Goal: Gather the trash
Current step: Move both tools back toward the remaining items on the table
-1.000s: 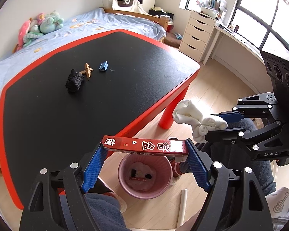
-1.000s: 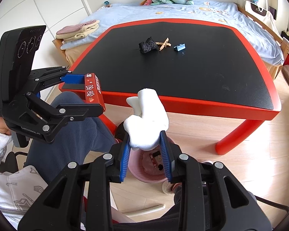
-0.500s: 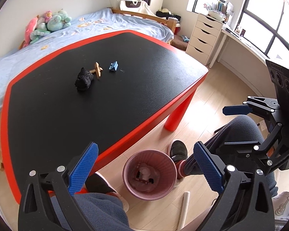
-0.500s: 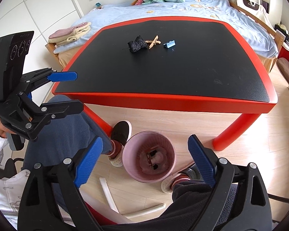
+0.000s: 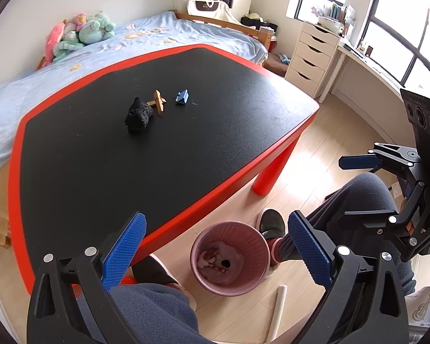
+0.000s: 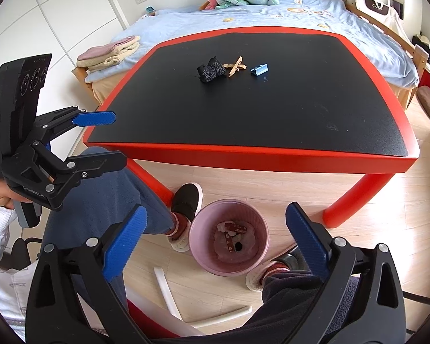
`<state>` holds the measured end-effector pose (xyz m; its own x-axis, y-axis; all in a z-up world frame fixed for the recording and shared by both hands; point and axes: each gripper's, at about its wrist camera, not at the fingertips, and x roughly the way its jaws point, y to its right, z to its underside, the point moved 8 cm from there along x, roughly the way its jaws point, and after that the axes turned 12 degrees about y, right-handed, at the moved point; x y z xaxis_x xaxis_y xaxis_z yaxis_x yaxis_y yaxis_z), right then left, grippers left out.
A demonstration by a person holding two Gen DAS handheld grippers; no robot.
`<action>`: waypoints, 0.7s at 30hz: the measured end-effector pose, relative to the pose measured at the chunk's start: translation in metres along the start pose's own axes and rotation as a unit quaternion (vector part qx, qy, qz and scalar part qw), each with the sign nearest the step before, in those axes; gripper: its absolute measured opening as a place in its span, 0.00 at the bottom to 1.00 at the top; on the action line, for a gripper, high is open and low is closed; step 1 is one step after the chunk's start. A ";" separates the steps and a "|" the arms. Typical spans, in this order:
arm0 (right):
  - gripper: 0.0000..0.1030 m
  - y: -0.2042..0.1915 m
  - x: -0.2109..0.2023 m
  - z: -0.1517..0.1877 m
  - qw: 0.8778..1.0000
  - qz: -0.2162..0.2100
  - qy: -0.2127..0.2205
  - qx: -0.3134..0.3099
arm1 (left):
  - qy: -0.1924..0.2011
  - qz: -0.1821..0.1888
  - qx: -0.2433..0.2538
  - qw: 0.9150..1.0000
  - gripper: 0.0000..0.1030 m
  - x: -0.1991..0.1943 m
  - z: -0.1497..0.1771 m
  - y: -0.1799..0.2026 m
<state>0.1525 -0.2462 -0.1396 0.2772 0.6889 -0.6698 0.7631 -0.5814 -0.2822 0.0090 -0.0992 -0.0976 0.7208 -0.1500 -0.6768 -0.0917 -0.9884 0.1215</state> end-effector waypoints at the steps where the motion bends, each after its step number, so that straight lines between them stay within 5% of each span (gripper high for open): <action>1: 0.93 0.000 0.000 -0.001 1.000 0.000 0.001 -0.001 | 0.000 0.000 -0.002 1.000 0.93 0.000 -0.001 -0.001; 21: 0.93 0.022 0.024 -0.091 0.998 0.002 0.040 -0.057 | 0.029 -0.043 -0.024 0.998 0.93 0.014 -0.052 -0.056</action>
<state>0.2292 -0.2036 -0.0994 0.3227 0.7208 -0.6134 0.8222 -0.5345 -0.1955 0.0600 -0.0443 -0.0760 0.7633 -0.0623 -0.6431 0.0033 -0.9950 0.1003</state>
